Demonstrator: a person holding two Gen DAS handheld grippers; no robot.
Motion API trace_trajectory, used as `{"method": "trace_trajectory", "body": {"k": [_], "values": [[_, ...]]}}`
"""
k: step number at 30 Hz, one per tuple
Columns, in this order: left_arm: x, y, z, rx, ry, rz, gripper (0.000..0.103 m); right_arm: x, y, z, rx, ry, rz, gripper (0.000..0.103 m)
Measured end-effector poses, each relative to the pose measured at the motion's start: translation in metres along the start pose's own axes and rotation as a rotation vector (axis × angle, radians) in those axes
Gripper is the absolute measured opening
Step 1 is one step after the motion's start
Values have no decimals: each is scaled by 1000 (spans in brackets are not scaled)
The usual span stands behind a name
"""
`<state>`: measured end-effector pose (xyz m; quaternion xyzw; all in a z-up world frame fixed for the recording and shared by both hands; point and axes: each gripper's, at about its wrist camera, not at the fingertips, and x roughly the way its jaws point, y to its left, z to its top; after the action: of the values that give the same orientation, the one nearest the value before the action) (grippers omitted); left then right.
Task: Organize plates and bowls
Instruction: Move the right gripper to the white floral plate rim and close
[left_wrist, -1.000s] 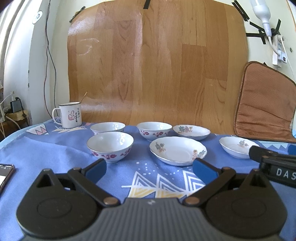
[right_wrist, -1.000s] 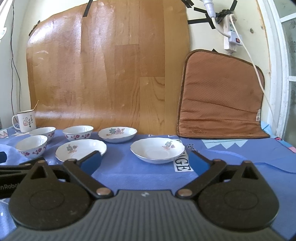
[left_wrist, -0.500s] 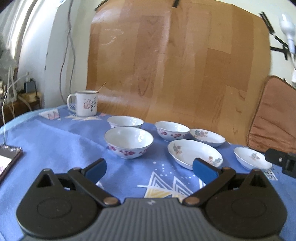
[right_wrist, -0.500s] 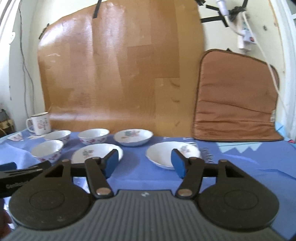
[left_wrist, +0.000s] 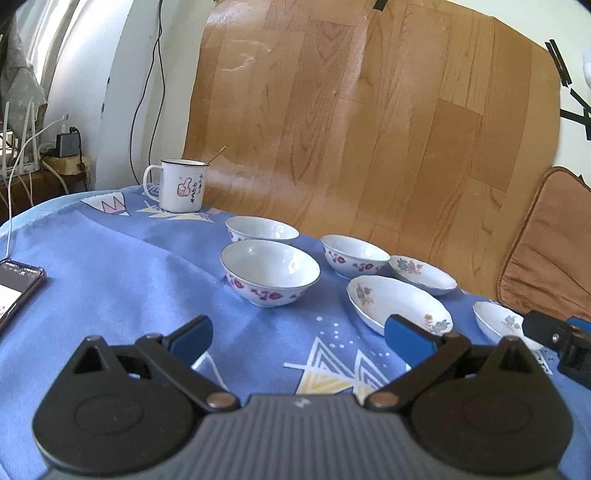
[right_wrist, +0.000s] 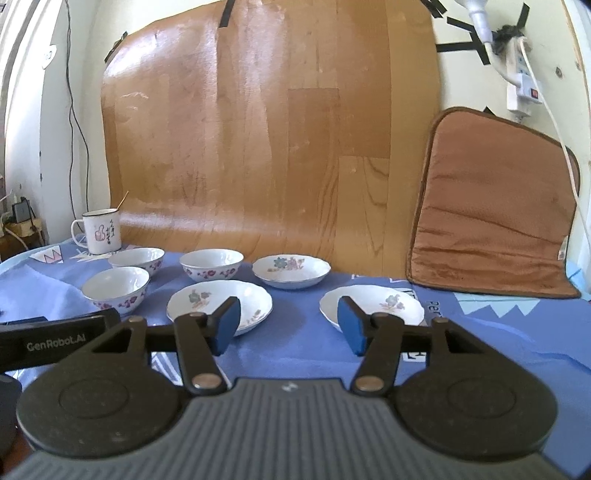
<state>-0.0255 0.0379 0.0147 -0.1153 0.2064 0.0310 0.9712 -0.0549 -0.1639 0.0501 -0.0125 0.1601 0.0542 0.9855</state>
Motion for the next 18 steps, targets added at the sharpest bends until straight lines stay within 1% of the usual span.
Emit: {"method": "trace_trajectory", "body": {"k": [2, 7, 14, 18], "values": [[0, 1, 0, -1, 0, -2, 103, 1, 1, 1, -12, 2, -7, 65], [0, 1, 0, -2, 2, -8, 103, 1, -1, 2, -4, 8, -25, 85], [1, 1, 0, -4, 7, -14, 103, -3, 2, 9, -20, -3, -34, 86], [1, 1, 0, -5, 8, -14, 103, -5, -1, 11, 3, -14, -6, 89]]}}
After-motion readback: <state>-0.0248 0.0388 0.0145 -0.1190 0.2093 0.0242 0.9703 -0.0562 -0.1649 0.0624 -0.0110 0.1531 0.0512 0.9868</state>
